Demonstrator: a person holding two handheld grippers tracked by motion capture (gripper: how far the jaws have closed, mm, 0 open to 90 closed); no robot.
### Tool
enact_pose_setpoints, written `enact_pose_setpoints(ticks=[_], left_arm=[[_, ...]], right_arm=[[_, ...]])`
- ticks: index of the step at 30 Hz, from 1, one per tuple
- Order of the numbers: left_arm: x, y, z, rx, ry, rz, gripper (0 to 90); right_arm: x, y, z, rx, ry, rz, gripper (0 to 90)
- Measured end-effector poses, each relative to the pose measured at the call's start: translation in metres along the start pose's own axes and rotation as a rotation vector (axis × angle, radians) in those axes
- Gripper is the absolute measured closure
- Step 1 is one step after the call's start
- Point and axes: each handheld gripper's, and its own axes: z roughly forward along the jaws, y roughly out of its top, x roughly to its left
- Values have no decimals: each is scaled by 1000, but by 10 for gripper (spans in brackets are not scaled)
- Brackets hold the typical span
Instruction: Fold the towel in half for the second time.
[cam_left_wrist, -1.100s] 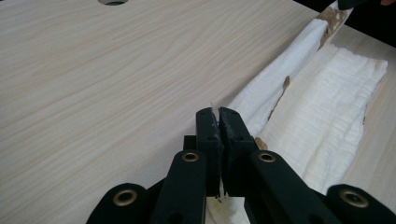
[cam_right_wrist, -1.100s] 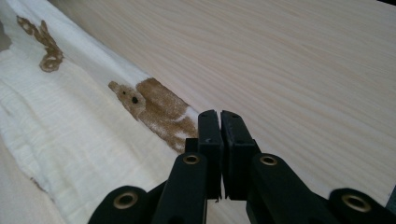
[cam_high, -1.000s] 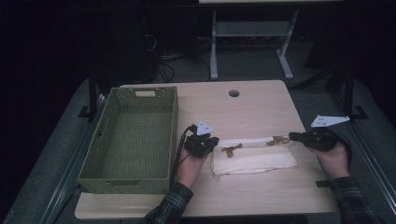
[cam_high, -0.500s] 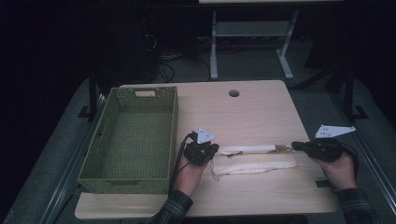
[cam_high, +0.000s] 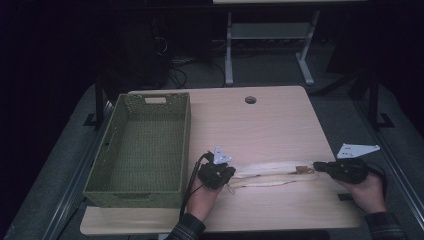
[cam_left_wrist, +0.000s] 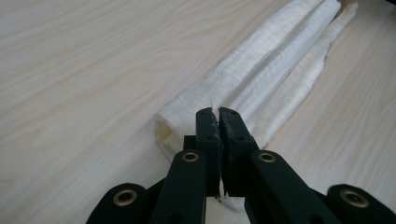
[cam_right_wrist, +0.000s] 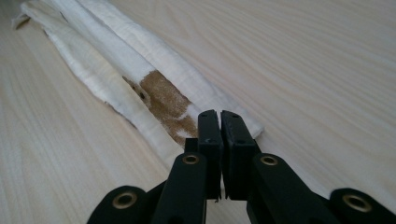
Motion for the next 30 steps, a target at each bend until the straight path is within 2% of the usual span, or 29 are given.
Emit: enact_pose_setpoints(ticks=[9,12,14,16,18,19,26,30], left_arm=[[-5,-11,13,100,-26,8,861],[-4,-9,8,80,-37,-5,806],[-5,-3,2,40,-42,-13,757],[-5,1,-2,18,-45,-1,747],[-5,4,-3,19,-46,10,760],[-5,3,-2,22,-58,1,772],[-7,-3,10,76,-96,7,821],[-5,-10,17,129,-84,20,828]], right_arm=[[3,-10,6,58,27,16,849],[2,-12,3,69,29,21,775],[0,-12,-4,35,41,41,737],[0,-7,-12,-19,63,69,745],[0,-3,-15,-35,59,63,806],[1,-3,-14,-32,61,59,824],[8,-8,4,59,97,27,882],[10,-12,13,116,110,28,892]])
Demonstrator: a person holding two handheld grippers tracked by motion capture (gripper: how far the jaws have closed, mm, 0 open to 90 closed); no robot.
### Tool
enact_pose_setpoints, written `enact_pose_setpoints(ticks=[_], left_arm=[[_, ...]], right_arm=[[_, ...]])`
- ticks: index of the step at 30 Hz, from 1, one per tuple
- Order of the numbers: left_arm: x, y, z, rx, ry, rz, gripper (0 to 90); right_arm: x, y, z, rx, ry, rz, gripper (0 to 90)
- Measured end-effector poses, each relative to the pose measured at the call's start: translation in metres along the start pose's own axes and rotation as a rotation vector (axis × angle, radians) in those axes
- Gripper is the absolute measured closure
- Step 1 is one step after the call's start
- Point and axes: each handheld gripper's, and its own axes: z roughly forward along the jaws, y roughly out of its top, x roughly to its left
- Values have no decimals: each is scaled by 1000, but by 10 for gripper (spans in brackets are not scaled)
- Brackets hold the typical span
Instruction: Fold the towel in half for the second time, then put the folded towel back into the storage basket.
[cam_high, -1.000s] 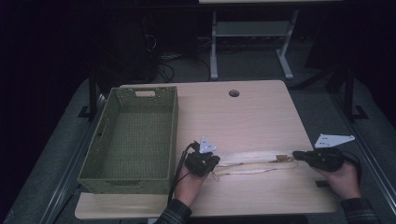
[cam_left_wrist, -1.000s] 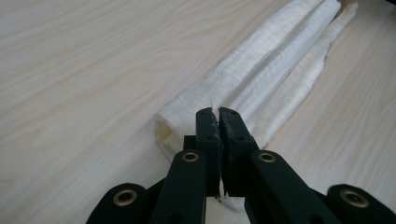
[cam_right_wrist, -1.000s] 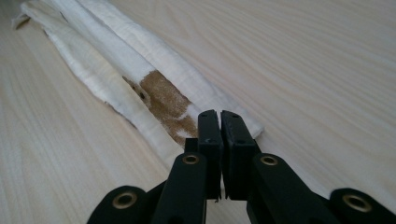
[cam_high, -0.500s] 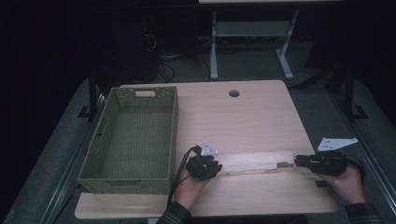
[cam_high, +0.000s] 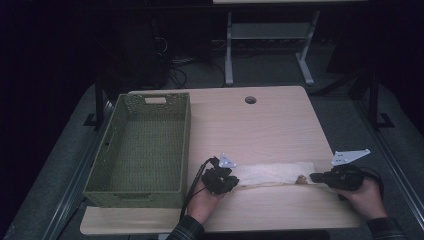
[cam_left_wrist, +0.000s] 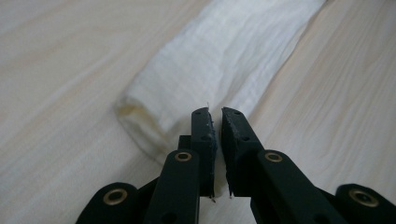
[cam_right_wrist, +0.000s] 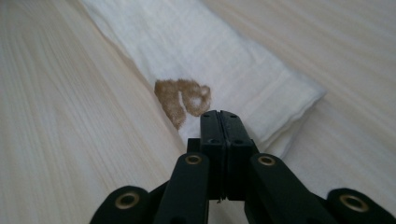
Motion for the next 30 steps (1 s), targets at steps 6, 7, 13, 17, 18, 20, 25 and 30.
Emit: enact_pose_setpoints(ticks=[6,7,13,17,18,20,25,30], left_arm=[[1,0,1,11,2,11,821],[1,1,0,4,0,10,803],[7,9,-11,-55,2,-2,689],[9,11,-11,-59,4,5,631],[9,12,-11,-57,7,11,616],[9,13,-10,-60,6,11,592],[10,15,-12,-76,3,15,543],[12,18,-12,-86,4,17,516]], right_arm=[[0,0,2,19,-3,-3,889],[0,0,1,5,-2,-6,886],[5,4,-8,-57,36,10,897],[14,4,-1,-37,57,4,898],[15,4,1,-33,61,-2,898],[17,6,4,-19,59,-7,898],[14,9,12,9,35,-24,899],[8,14,16,28,7,-41,899]])
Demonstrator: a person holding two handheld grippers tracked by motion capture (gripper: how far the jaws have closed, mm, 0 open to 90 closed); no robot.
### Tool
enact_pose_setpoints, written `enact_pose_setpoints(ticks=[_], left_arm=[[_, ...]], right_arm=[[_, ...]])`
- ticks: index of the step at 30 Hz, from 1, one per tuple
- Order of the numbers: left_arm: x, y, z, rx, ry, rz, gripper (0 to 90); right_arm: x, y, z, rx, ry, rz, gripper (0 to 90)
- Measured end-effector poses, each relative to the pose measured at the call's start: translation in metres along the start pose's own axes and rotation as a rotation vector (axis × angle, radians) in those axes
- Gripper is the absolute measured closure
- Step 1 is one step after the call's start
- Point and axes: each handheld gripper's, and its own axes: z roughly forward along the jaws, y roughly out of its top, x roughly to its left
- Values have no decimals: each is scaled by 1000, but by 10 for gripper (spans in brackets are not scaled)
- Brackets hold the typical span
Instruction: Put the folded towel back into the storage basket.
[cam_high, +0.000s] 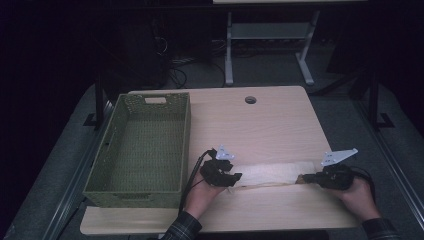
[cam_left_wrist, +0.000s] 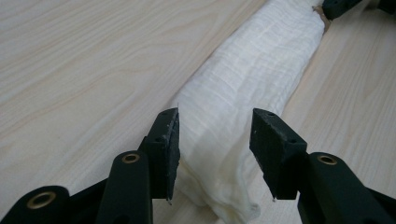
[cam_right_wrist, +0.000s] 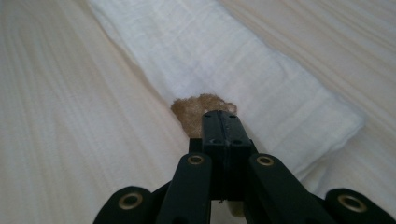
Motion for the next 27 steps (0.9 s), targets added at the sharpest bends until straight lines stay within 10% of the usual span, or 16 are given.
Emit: enact_pose_setpoints(ticks=[27], left_arm=[[16,17,12,-14,9,6,451]], right_arm=[[-59,63,48,-27,-28,4,899]])
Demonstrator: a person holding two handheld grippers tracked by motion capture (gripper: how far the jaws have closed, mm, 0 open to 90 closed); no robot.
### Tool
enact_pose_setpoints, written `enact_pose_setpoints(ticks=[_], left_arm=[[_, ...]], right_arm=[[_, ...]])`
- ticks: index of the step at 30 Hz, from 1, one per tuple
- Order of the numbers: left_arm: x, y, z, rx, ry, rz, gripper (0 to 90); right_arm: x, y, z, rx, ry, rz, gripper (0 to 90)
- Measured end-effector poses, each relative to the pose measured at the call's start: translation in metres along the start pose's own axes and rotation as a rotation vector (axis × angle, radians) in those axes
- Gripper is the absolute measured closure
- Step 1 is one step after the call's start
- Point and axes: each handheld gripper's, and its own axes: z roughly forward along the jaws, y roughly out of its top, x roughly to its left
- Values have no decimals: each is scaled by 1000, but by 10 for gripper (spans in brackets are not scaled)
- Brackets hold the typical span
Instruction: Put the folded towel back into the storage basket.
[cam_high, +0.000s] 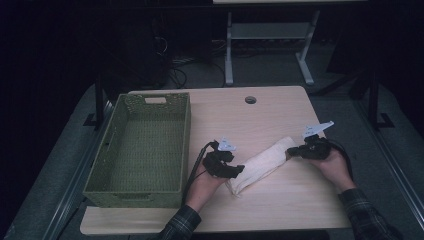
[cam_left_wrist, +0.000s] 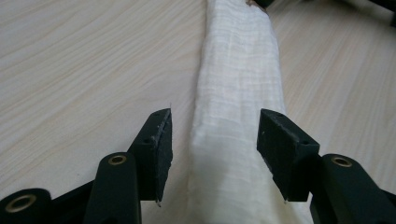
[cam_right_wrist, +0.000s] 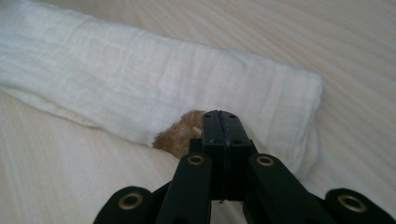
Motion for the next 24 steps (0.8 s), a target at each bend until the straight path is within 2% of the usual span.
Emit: enact_pose_setpoints(ticks=[4,7,9,11,14,19,24], left_arm=[[6,0,8,14,9,-4,528],[11,-2,14,43,22,-10,694],[13,-3,18,60,11,-17,804],[13,-4,22,95,24,3,870],[12,-6,25,131,4,27,895],[3,-9,25,163,-49,71,896],[-13,-14,23,182,-129,125,896]], right_arm=[[-4,5,4,-13,2,7,896],[-3,5,-2,-49,9,9,804],[-2,5,-7,-69,4,19,766],[-1,4,-11,-77,-2,24,733],[-1,4,-14,-87,-1,24,686],[0,5,-14,-95,-13,28,603],[0,6,-13,-99,-11,20,535]])
